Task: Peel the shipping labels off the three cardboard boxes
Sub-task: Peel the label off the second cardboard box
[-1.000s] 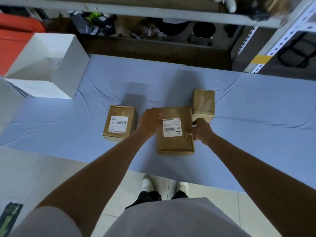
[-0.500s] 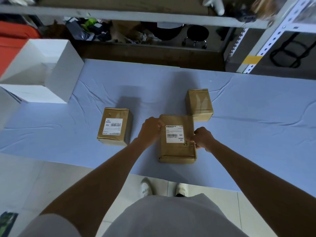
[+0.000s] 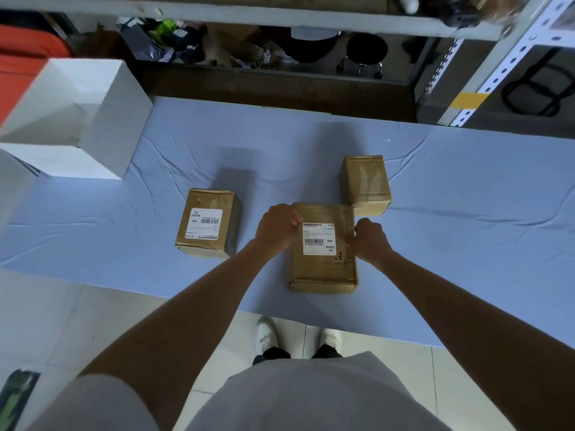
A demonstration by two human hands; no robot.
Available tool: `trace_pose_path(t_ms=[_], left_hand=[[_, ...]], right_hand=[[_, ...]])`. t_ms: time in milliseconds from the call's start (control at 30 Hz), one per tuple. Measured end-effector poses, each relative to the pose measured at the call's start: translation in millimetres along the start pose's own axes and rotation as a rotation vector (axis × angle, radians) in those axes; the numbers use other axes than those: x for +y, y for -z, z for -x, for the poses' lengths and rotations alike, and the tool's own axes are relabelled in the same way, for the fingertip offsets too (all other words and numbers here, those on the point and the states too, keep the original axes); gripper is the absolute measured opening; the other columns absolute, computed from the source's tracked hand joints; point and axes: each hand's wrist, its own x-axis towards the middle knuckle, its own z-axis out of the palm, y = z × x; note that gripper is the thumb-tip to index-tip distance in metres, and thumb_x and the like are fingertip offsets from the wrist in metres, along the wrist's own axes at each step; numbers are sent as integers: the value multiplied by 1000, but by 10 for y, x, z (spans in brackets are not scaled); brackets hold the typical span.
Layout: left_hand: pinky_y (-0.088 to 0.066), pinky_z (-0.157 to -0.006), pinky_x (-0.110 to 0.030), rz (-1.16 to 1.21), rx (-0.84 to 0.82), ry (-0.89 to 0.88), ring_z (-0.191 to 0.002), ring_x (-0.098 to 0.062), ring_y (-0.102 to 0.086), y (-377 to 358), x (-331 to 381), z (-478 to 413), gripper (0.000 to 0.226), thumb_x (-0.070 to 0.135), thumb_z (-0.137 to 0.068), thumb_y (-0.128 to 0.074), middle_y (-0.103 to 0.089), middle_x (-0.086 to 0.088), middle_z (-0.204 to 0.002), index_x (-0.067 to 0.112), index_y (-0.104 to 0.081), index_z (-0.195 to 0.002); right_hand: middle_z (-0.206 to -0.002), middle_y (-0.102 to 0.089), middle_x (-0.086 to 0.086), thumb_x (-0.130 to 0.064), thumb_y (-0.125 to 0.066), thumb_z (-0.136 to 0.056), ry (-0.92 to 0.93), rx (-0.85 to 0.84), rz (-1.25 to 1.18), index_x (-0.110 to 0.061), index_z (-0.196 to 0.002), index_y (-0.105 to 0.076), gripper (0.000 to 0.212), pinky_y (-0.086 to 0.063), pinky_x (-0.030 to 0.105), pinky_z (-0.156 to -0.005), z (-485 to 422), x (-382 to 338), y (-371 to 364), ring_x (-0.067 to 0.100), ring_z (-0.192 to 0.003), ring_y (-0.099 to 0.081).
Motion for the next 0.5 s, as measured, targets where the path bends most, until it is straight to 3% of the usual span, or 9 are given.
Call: trace_pose_path(t_ms=[167,267,367,500], left_hand=[[-52,-75,-29,36,46,36,-85,-16,-65,-90,-20,35,20,2,-81,-57,-67,4,-86,14,-70,-89],[-41,-61,-16,35,85,55,-83,-14,-64,-139,-23,41,16,7,-82,-58,-58,12,-81,15,-70,-90],[-34,-56,-15,-11,122,51,-84,-16,-64,-175,2,56,14,11,-85,-58,-62,12,-86,16,-69,-92],[-32,-58,-18,-105,172,41,-89,-20,-65,-205,49,57,17,9,-86,-56,-68,1,-99,15,-68,-95]], right_hand=[[-71,-49,6,-18,-67,-84,42,-11,26,-7,-72,-41,31,-36,25,-53,-40,11,20,21,-67,-51],[-78,-51,8,-12,-64,-84,42,3,49,-7,-78,-43,23,-38,27,-53,-54,10,1,25,-72,-54],[-83,-51,10,-11,-62,-85,38,13,69,-7,-80,-44,19,-42,31,-60,-61,11,-28,27,-77,-55],[-73,-46,5,-15,-64,-84,39,6,72,-15,-65,-34,36,-39,30,-61,-74,17,-41,25,-74,-52]])
